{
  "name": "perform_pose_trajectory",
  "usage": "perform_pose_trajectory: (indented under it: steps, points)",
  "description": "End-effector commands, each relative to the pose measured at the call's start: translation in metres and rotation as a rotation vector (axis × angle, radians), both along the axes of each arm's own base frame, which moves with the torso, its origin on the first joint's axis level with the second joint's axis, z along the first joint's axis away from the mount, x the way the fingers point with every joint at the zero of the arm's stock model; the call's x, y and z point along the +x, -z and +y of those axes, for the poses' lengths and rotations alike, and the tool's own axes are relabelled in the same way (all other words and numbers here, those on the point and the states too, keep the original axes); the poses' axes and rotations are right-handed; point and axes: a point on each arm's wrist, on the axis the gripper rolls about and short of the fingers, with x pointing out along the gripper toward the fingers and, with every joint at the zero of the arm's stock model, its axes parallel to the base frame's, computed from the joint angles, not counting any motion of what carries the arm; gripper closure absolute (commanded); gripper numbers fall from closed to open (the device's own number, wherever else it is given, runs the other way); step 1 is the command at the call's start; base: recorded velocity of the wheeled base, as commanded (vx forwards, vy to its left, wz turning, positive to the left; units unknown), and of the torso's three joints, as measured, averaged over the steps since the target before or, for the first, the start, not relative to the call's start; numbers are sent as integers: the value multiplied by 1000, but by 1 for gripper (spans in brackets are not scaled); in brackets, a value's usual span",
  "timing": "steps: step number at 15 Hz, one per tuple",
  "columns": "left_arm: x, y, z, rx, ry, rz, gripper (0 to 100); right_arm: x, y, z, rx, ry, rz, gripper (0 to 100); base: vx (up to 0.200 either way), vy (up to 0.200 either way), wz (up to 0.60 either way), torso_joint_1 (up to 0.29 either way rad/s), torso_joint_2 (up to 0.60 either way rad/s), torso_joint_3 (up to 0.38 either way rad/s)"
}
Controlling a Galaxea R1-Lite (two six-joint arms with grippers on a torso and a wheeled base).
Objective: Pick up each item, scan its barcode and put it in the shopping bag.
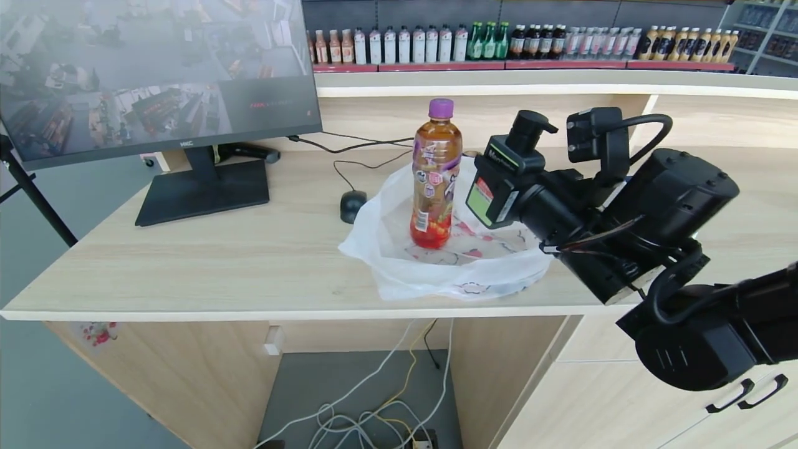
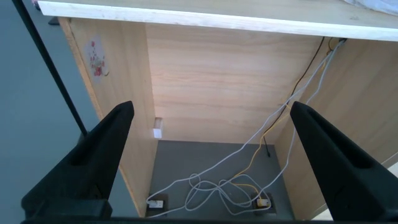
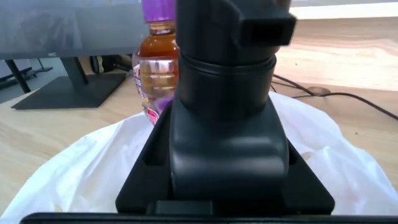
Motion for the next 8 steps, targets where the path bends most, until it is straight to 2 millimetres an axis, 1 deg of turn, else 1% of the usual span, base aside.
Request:
perform_pose_trajectory:
  steps: [1,2,5,8]
  points:
    - [0,0,0,0,0,0,0,14,12,15,-2,-9,20,100,0,0,0,0,0,0]
    - [0,0,0,0,0,0,0,20,19,18,-9,-4,32,100,0,0,0,0,0,0]
    - [0,0,0,0,0,0,0,24,28,21,-18,-2,51,100,0,0,0,0,0,0]
    - [0,0,0,0,-2,0,0,28,30,16,-23,15,57,100,0,0,0,0,0,0]
